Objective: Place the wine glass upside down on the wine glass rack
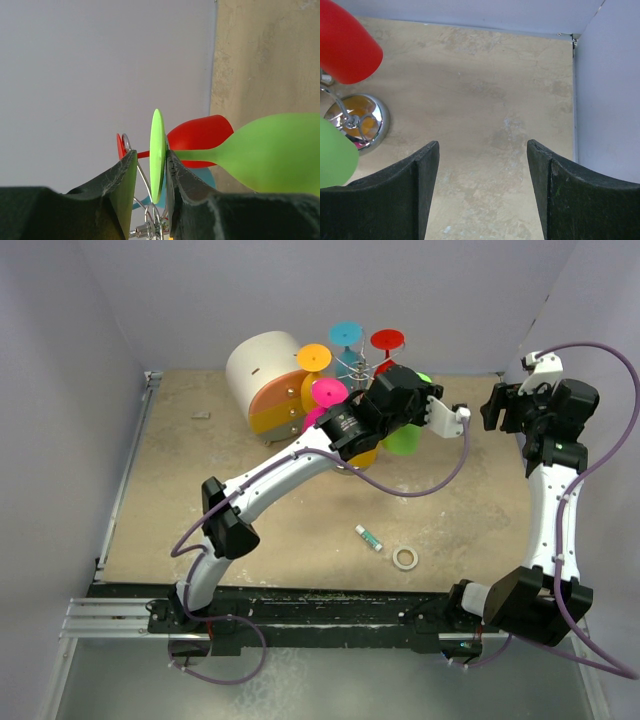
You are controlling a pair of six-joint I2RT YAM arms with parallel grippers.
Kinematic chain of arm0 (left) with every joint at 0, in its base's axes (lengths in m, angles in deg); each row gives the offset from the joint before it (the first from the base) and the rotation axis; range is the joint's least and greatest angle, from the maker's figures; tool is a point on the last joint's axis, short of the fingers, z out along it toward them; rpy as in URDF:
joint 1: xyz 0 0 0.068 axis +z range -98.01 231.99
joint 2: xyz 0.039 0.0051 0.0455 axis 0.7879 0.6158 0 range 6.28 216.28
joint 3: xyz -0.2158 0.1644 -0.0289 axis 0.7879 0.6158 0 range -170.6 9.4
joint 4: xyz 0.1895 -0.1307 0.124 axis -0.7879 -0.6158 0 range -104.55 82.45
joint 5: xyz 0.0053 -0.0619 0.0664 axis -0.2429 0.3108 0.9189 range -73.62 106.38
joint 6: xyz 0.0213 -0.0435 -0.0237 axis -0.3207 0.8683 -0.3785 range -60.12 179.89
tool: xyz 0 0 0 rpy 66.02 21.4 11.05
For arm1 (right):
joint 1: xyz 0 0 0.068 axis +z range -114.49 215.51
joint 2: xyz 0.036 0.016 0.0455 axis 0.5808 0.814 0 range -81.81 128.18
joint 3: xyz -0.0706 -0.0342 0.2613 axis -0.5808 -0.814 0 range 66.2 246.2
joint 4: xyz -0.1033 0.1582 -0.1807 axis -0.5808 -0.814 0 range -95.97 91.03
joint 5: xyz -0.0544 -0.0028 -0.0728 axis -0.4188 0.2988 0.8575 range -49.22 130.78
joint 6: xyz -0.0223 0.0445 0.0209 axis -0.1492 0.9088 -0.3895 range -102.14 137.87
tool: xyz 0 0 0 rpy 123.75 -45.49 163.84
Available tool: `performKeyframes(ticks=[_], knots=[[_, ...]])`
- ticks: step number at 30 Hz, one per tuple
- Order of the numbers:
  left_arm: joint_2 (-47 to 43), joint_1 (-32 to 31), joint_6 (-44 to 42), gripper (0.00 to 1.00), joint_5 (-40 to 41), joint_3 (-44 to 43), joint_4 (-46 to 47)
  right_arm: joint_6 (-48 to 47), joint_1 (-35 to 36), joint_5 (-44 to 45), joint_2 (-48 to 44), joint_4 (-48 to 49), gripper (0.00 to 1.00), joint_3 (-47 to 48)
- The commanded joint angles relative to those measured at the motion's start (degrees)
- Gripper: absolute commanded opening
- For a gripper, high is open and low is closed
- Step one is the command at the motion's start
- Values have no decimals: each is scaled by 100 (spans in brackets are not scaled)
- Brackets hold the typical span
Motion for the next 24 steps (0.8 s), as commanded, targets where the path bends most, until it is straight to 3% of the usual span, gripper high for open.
performKeyframes(ticks=[1, 16, 24], knots=[[-272, -64, 136, 33, -20, -185, 12, -78, -31, -115, -38, 192, 74, 4], [-524, -193, 339, 48, -106, -123, -201, -86, -26, -143, -38, 192, 74, -4], [-999, -182, 1145, 73, -693, -203, -909, -86, -27, -220, -9, 184, 74, 2]])
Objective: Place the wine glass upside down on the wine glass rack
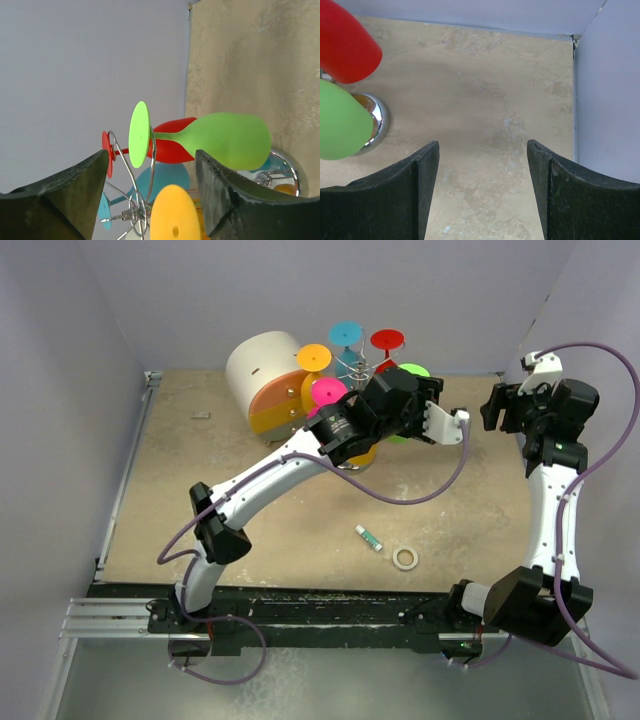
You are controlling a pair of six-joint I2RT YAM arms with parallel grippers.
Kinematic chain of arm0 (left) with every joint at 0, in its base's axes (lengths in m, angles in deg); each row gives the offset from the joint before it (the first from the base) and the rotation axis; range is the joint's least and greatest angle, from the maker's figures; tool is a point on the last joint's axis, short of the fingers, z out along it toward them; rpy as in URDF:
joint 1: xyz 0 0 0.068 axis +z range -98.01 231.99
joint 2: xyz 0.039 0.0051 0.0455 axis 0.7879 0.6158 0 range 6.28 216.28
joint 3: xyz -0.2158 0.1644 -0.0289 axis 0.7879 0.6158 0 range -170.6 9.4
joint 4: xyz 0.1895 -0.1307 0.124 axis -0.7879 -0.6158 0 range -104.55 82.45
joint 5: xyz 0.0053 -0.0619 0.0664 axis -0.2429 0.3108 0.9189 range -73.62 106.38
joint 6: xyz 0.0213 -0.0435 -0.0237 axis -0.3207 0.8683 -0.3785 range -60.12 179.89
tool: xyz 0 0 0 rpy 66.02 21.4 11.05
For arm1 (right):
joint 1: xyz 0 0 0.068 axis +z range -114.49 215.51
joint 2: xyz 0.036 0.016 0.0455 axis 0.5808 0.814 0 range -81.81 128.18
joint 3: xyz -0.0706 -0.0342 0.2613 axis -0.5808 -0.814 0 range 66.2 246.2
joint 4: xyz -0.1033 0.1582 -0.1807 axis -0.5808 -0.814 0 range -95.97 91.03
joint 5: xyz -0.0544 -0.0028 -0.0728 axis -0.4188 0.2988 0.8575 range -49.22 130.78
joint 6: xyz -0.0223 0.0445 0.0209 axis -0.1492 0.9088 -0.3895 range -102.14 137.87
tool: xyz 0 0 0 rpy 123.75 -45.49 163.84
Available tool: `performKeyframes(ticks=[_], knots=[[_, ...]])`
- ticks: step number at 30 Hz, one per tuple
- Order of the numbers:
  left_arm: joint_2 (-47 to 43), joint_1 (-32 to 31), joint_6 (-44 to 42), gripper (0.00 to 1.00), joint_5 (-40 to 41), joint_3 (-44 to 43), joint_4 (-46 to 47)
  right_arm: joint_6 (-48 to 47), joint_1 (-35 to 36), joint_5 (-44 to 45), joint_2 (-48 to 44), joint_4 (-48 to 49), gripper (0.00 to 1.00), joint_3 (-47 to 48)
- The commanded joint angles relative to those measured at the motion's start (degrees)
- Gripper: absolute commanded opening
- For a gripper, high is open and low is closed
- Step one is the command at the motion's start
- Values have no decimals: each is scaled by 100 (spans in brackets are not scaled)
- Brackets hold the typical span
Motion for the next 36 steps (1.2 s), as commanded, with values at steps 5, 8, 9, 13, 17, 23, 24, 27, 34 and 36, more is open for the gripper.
performKeyframes(ticks=[5, 8, 9, 13, 17, 23, 24, 27, 34, 36], knots=[[-1103, -2, 1133, 87, -822, -78, -675, -47, -29, -224, 14, 177, 74, 3], [-1397, 40, 1410, 96, -967, 106, -830, -51, -31, -253, 53, 151, 74, 17], [-1518, 79, 1495, 98, -1013, 207, -874, -51, -31, -253, 69, 124, 75, 31], [-1982, 429, 1674, 99, -1161, 762, -1061, -212, -31, 5, 185, -152, 75, 241], [-2649, 1068, 1869, 99, -1269, 1584, -847, -570, -31, 217, 356, -597, 76, 507], [-3960, 1721, 1985, 99, -1337, 2950, -597, -805, -30, 495, 594, -1155, 78, 901], [-4153, 1826, 2013, 99, -1338, 3201, -545, -821, -32, 464, 647, -1245, 79, 988], [-4728, 2127, 2134, 99, -1171, 4075, -278, -845, -28, 428, 848, -1477, 81, 1263], [-5648, 2937, 3428, 99, 816, 5905, 1187, -231, 214, 447, 805, -1104, 85, 948], [-5718, 3243, 4159, 99, 1105, 6148, 1253, -188, 363, 583, 598, -844, 87, 649]])
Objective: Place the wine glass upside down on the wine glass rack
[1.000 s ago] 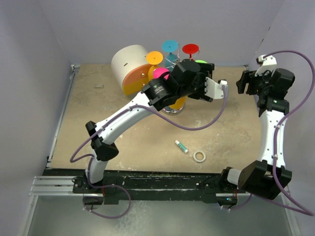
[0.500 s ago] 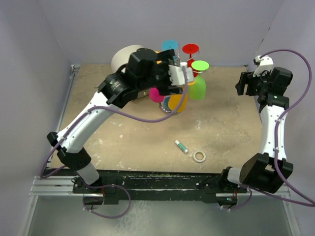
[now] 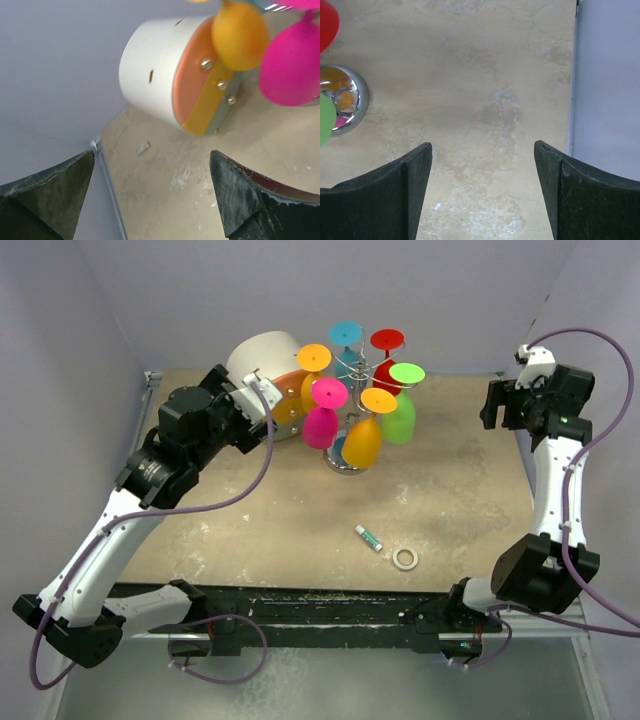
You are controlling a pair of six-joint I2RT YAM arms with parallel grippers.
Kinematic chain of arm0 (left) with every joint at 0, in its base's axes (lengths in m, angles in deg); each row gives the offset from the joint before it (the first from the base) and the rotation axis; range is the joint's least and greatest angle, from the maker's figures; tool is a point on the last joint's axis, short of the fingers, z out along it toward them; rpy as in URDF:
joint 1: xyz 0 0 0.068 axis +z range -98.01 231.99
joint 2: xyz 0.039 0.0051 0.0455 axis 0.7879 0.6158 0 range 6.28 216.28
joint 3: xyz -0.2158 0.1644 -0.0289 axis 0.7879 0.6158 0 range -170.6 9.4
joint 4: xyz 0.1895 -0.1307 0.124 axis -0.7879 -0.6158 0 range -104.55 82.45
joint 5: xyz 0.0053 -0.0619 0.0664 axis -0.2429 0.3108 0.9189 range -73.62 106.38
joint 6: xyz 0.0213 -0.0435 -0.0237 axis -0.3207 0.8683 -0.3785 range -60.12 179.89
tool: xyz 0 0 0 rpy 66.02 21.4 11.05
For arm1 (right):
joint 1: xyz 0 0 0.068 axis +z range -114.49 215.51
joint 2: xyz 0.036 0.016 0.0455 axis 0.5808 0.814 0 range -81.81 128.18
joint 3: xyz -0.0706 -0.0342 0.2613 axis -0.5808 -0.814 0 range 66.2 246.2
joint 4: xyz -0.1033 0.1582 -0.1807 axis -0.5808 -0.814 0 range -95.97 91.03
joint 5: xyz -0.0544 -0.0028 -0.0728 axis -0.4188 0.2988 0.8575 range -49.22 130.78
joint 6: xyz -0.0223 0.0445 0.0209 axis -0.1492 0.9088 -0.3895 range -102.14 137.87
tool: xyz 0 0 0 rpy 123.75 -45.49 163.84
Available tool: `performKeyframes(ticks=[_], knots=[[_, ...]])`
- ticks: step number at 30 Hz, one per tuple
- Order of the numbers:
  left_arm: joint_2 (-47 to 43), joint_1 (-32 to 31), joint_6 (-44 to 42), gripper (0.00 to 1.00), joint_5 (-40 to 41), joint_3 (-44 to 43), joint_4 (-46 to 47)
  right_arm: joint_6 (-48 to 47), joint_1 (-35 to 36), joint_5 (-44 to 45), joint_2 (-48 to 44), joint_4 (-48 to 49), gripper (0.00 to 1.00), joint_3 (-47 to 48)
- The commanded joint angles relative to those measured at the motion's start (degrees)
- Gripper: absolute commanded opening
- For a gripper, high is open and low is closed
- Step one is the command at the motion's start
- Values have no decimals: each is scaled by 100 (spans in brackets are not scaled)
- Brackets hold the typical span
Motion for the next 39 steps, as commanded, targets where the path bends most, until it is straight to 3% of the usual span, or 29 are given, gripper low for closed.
performKeyframes(ticks=[1, 4, 7, 13, 17, 25, 39], knots=[[-118, 664, 1741, 99, 1205, 561, 856, 261, 295, 222, -503, 562, 89, -519], [-223, 1175, 2586, 99, 772, 733, 651, 157, 299, 488, -952, 958, 92, -885], [-415, 1615, 2883, 99, 476, 963, 794, 409, 297, 440, -1391, 1316, 97, -1234], [-970, 1842, 2666, 99, 844, 1273, 1149, 1064, 296, 670, -2068, 1561, 100, -1738], [-1459, 1869, 2860, 99, 1139, 1666, 1330, 698, 290, 489, -2307, 1144, 100, -1699], [-2290, 1977, 2538, 99, 7, 2141, 1189, 488, 298, 336, -2856, 586, 100, -1687], [-2420, 2441, 2597, 99, -797, 1918, 755, 207, 298, 320, -3632, 718, 100, -1863]])
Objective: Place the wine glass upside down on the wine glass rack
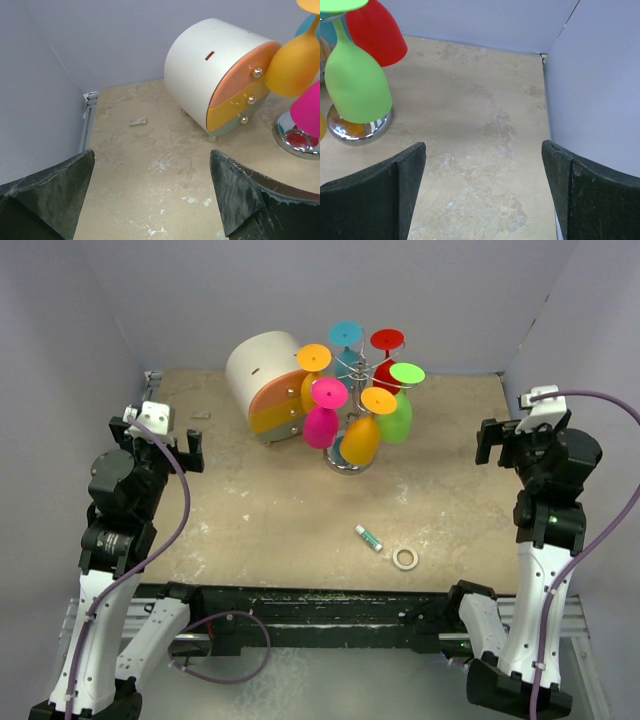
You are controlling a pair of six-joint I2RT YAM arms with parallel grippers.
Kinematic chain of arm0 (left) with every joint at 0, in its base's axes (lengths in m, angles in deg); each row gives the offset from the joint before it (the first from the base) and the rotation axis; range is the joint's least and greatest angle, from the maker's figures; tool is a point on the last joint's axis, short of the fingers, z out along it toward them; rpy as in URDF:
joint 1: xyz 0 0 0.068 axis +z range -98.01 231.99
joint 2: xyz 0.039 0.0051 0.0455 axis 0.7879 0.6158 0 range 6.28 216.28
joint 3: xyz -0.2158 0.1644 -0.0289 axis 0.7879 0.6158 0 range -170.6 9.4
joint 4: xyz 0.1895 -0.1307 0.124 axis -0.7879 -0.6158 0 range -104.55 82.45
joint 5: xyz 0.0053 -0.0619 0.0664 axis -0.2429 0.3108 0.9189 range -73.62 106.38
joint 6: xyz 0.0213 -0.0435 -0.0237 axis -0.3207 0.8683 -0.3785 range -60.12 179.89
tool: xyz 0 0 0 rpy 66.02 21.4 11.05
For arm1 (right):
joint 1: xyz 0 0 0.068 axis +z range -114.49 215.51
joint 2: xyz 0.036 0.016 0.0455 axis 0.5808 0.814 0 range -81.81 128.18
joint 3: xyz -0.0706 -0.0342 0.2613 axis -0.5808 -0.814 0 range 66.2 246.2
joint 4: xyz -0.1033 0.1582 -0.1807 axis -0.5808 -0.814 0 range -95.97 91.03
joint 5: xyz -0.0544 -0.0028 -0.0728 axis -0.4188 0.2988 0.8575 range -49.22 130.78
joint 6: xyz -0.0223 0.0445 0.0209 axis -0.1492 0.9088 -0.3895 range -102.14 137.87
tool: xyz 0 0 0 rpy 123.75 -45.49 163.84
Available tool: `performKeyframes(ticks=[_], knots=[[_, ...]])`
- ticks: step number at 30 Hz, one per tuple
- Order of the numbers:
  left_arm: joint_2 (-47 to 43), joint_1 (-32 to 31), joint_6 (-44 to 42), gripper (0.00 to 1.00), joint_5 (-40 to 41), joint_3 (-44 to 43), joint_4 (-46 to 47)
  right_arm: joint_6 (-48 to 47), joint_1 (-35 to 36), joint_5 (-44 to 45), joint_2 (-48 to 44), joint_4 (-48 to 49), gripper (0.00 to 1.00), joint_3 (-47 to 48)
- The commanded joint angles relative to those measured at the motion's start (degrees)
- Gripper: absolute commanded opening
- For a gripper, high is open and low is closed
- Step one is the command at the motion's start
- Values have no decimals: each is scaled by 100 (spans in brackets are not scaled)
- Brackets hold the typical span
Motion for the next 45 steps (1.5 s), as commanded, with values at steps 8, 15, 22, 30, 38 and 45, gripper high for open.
performKeyframes(ticks=[8, 15, 22, 30, 38, 45], knots=[[-50, 395, -26, 99, -295, -353, -173, -169, -27, -77, -547, 322, 100, -287], [-184, 487, -86, 99, -330, -21, -89, -296, -25, -139, -464, -32, 100, -26], [-272, 579, 6, 99, -398, -77, -228, -405, -41, -160, -496, -220, 100, 13], [-229, 557, 65, 99, -351, -179, -329, -428, -157, -129, -590, -339, 100, 37], [-254, 545, 69, 99, -193, -167, -344, -359, -178, -180, -579, -377, 100, 36], [-200, 545, 96, 99, -287, -156, -337, -375, -187, -173, -585, -335, 100, -64]])
